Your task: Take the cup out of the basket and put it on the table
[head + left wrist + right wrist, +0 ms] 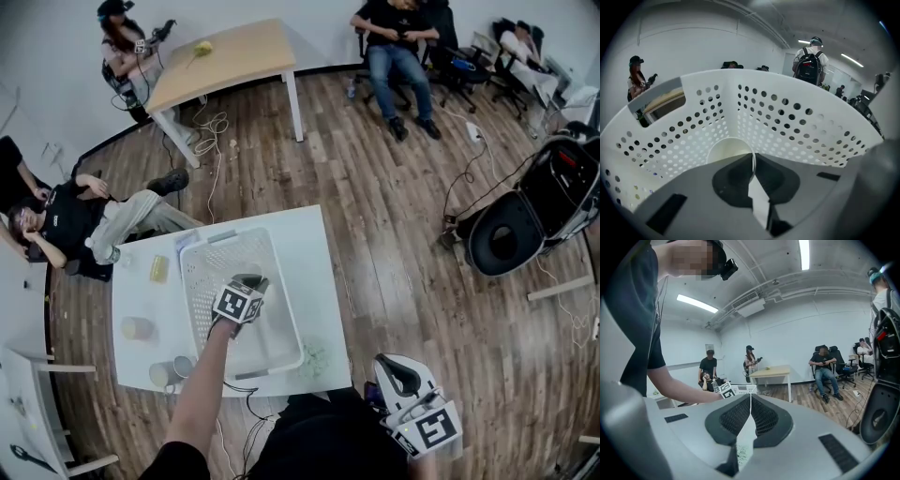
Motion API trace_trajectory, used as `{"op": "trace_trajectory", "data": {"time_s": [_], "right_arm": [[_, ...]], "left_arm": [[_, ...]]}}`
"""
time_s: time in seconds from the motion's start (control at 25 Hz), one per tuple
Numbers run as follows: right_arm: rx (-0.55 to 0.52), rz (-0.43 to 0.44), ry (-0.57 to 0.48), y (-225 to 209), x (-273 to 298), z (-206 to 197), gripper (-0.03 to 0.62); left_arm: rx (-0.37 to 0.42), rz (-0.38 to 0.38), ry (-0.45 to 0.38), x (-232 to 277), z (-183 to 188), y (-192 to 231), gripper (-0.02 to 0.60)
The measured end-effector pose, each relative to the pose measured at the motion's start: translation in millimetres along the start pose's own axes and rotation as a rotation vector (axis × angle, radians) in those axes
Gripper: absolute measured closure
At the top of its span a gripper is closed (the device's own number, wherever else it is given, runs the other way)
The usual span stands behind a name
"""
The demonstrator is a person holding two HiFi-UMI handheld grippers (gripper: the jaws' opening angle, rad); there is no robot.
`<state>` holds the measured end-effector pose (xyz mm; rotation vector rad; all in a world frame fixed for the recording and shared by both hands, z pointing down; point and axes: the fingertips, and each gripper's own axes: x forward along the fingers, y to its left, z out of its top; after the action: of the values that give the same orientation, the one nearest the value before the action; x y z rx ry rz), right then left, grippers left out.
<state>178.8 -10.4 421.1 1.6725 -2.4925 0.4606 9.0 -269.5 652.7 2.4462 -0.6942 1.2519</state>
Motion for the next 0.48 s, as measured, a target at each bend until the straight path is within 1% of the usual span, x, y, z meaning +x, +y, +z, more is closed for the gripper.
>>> {"op": "trace_trajectory", "data": {"time_s": [0.16, 0.32, 0.4, 0.48], "right_arm": [[-0.012, 0.016, -0.017, 9.7, -3.2, -0.3, 0.568], [-0.024, 0.037, -0.029, 18.4, -4.0, 0.8, 0.568], [-0.03, 0.063, -0.038, 22.5, -1.8, 2.9, 0.568], [-0.036, 0.095, -0.046, 28.5, 3.3, 5.8, 0.568]], "left_arm": [[0.063, 0.032, -0.041, -24.7, 9.8, -13.3, 0.563], [0.149, 0.08, -0.13, -66.5, 36.6, -35.0, 0.563], [0.164, 0.107, -0.189, -94.5, 49.4, -46.4, 0.563], [0.151, 0.125, -0.253, -123.5, 58.4, -55.0, 0.563]]}}
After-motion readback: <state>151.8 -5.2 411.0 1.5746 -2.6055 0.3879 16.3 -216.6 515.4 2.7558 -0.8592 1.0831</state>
